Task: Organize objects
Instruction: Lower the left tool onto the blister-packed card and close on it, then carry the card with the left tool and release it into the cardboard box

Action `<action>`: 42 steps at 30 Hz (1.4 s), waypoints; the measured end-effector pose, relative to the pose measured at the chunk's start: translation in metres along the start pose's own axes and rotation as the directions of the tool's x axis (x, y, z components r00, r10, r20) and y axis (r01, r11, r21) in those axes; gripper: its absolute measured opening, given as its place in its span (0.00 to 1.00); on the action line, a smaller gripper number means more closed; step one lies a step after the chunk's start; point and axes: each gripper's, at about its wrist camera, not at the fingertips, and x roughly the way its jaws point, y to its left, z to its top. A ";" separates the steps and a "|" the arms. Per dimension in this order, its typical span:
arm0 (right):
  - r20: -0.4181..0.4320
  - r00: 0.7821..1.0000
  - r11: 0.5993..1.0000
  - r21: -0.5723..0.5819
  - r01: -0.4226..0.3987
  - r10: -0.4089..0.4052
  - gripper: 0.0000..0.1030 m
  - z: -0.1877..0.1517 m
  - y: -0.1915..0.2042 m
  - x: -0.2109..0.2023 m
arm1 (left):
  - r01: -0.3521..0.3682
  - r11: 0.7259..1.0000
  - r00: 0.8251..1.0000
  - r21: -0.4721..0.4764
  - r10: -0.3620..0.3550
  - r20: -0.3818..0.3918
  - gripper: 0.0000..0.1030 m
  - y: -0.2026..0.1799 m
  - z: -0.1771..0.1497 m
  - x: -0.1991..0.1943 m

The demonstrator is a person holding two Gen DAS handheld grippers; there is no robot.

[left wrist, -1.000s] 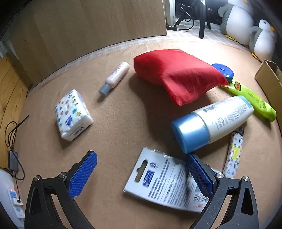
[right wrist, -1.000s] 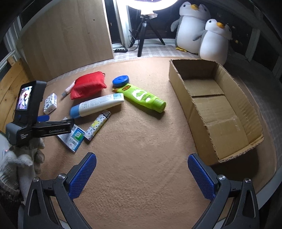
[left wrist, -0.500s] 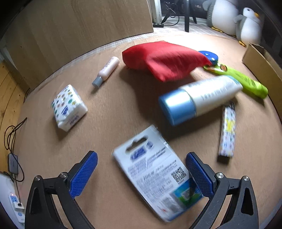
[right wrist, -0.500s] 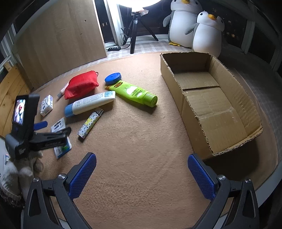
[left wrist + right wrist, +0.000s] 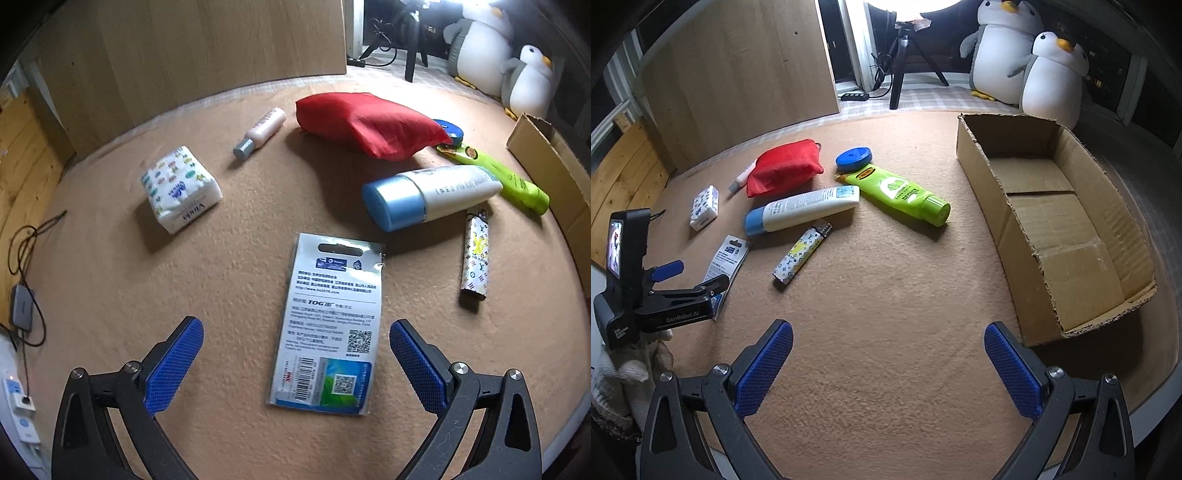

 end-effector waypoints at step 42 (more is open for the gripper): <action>0.013 1.000 0.999 0.043 0.019 -0.019 0.99 0.001 -0.026 -0.006 | 0.162 0.986 0.986 -0.032 -0.163 -0.040 0.58 -0.017 0.008 -0.025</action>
